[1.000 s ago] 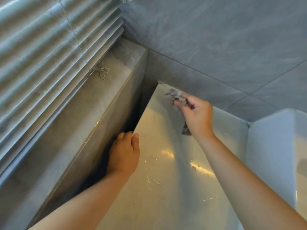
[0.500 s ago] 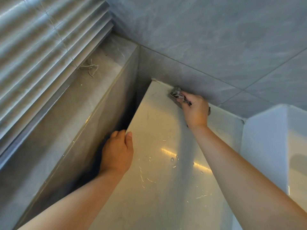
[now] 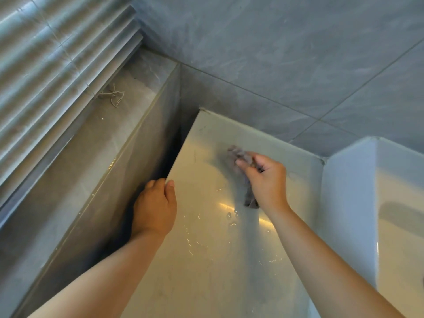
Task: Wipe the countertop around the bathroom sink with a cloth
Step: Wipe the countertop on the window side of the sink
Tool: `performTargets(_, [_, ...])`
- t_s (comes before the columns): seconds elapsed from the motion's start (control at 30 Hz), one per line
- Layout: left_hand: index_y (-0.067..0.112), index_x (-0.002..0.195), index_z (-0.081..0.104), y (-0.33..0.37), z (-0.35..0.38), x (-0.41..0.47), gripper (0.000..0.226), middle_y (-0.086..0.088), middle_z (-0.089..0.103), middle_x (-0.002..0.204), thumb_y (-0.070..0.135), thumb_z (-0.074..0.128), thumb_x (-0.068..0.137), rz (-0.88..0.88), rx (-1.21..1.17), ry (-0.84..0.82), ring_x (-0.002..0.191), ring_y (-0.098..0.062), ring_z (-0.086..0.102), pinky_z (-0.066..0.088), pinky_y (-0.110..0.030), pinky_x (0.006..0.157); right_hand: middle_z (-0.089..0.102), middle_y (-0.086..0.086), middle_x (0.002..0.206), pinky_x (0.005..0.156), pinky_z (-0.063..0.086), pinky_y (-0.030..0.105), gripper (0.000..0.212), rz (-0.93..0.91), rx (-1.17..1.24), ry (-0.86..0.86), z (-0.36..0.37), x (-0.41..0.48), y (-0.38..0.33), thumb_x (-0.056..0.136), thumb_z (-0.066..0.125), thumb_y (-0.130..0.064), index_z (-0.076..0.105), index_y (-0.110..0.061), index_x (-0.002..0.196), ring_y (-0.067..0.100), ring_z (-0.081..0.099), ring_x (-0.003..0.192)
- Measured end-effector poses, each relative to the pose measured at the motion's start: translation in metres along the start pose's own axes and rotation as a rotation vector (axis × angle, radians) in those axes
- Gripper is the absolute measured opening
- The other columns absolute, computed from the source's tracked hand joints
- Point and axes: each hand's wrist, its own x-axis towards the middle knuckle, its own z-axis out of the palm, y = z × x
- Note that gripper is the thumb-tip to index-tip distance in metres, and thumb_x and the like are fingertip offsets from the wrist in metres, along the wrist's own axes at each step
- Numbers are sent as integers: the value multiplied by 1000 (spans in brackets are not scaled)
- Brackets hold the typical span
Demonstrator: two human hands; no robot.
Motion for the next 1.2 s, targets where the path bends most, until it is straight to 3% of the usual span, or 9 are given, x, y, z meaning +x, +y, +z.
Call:
performTargets(0.13, [6, 87, 57, -1, 0, 0, 34, -16, 57, 93, 28, 35, 99, -5, 15, -1, 80, -35, 55, 32, -32, 66, 57, -25, 59, 59, 45, 23, 15, -87, -201, 175, -34, 40, -2, 81, 70, -28, 74, -24, 95, -5, 51, 58])
performTargets(0.23, [6, 88, 57, -1, 0, 0, 34, -15, 57, 92, 29, 34, 99, -7, 20, 3, 75, -31, 52, 30, -31, 65, 62, -19, 79, 71, 55, 37, 30, -109, -308, 109, -41, 66, 4, 79, 67, -43, 71, -25, 102, 15, 64, 76])
performTargets(0.37, [7, 87, 57, -1, 1, 0, 33, -13, 57, 91, 29, 34, 99, -7, 10, 15, 69, -20, 42, 29, -30, 65, 69, 7, 113, 94, 43, 29, 36, -246, -484, 71, -26, 62, 32, 84, 63, -35, 70, -12, 110, 26, 60, 105])
performTargets(0.63, [6, 85, 56, -3, 3, 1, 32, -16, 58, 90, 27, 37, 98, 13, 34, 32, 77, -34, 54, 30, -31, 65, 69, 6, 112, 91, 42, 27, 30, -246, -538, 134, -18, 62, 42, 81, 66, -32, 73, -15, 105, 26, 62, 102])
performTargets(0.9, [5, 85, 56, -2, 3, 0, 33, -19, 58, 92, 28, 36, 98, 20, 43, 30, 79, -38, 55, 33, -34, 64, 73, 1, 102, 86, 41, 20, 23, -278, -489, 124, -8, -7, 40, 82, 65, -32, 76, -20, 98, 21, 64, 89])
performTargets(1.03, [3, 87, 56, 0, 2, 1, 34, -21, 58, 94, 28, 36, 98, 21, 43, 19, 81, -41, 55, 39, -39, 68, 74, -6, 96, 89, 45, 22, 16, -140, -319, 54, -9, -46, 19, 77, 74, -19, 77, -21, 93, 14, 67, 90])
performTargets(1.13, [3, 86, 56, 0, 1, 1, 35, -21, 58, 93, 28, 36, 99, 27, 39, 24, 80, -40, 54, 35, -37, 66, 70, -16, 92, 89, 50, 23, 28, 27, -84, 155, -28, -49, 1, 74, 77, -11, 72, -27, 96, 5, 67, 90])
performTargets(1.2, [2, 86, 56, 0, 1, 0, 34, -21, 58, 92, 27, 36, 99, 39, 37, 33, 79, -40, 54, 34, -36, 65, 69, -13, 93, 89, 48, 20, 30, 43, -44, 264, -46, -34, -6, 74, 77, -9, 70, -26, 98, 0, 66, 89])
